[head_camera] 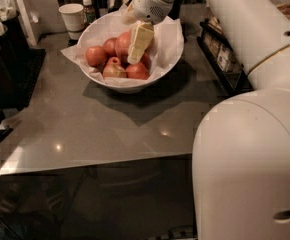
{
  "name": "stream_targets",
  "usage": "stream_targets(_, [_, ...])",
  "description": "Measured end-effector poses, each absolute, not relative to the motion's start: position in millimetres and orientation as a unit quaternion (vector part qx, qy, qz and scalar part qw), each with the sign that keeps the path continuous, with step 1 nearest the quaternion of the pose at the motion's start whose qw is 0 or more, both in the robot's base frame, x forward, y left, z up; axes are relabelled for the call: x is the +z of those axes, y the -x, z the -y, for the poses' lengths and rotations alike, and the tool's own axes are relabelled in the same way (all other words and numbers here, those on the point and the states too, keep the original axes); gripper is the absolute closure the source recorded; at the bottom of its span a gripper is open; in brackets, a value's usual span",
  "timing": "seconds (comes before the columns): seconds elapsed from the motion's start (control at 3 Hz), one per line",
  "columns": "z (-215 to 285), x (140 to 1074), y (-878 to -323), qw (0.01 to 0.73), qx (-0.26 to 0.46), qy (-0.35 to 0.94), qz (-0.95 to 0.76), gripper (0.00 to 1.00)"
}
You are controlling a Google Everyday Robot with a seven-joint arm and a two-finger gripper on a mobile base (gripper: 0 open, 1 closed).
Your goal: Pick apple from white bowl
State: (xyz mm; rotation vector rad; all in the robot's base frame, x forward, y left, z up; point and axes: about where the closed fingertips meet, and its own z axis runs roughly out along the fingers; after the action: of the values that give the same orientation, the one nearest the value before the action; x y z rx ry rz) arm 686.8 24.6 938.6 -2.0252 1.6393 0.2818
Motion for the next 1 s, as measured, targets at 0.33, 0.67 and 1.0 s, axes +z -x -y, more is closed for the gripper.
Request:
stream_targets(0.33, [-29.4, 932.1, -687.4, 0.255, 0.115, 0.746, -0.605, 0.18])
stream_targets(0.67, [-29.5, 931.7, -687.4, 0.254, 0.115, 0.746, -0.605, 0.18])
stream_targets(1.0, [-30.9, 925.7, -687.0, 0.25, 0.121, 0.744, -0.608, 0.19])
